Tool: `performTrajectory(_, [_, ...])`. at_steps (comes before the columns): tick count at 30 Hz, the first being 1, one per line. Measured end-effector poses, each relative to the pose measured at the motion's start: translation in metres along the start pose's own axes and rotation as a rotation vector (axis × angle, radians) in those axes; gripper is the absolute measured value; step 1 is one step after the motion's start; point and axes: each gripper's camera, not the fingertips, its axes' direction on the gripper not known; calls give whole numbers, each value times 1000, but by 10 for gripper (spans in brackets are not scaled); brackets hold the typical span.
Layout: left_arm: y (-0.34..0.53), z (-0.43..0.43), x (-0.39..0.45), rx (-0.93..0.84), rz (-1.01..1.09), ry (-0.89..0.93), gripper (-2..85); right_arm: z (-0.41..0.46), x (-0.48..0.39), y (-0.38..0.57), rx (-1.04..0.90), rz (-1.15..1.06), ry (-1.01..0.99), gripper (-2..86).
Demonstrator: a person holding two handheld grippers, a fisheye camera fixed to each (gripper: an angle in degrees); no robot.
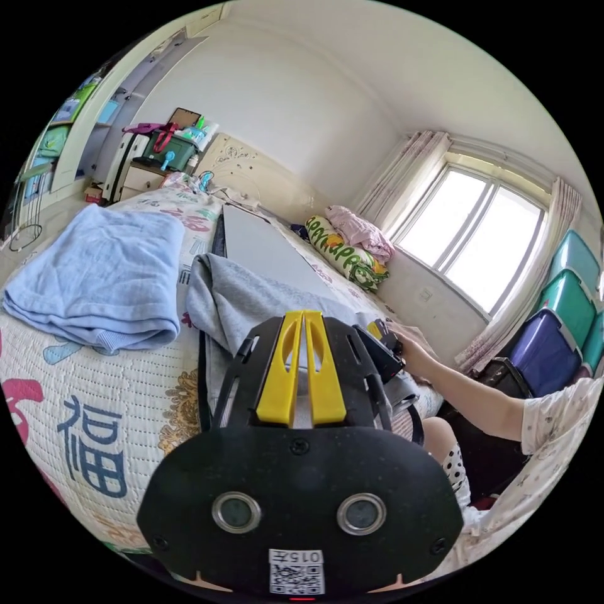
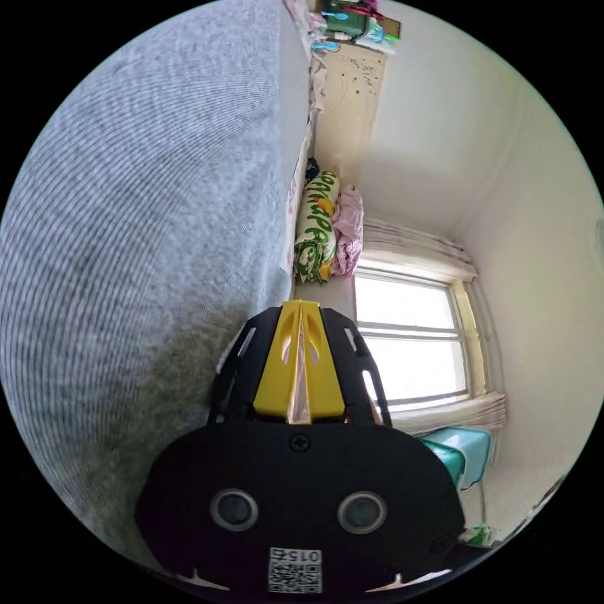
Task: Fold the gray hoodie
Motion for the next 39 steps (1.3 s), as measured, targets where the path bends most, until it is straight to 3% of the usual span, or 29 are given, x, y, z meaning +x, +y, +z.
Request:
performTrajectory(4, [-15,19,-12,-16,-51,17,-5,29,-23,-27,10,-278,57,-10])
performTrajectory(24, [-80,57,-28,35,-102,57,-3,136,-31,-61,15,-269,52,-10])
performTrajectory(33, [-77,34,-37,72,-202,253,-9,164,-30,-57,16,-273,52,-10])
performTrajectory(39, [-70,17,-20,65,-142,297,-6,177,-28,-51,16,-275,52,-10])
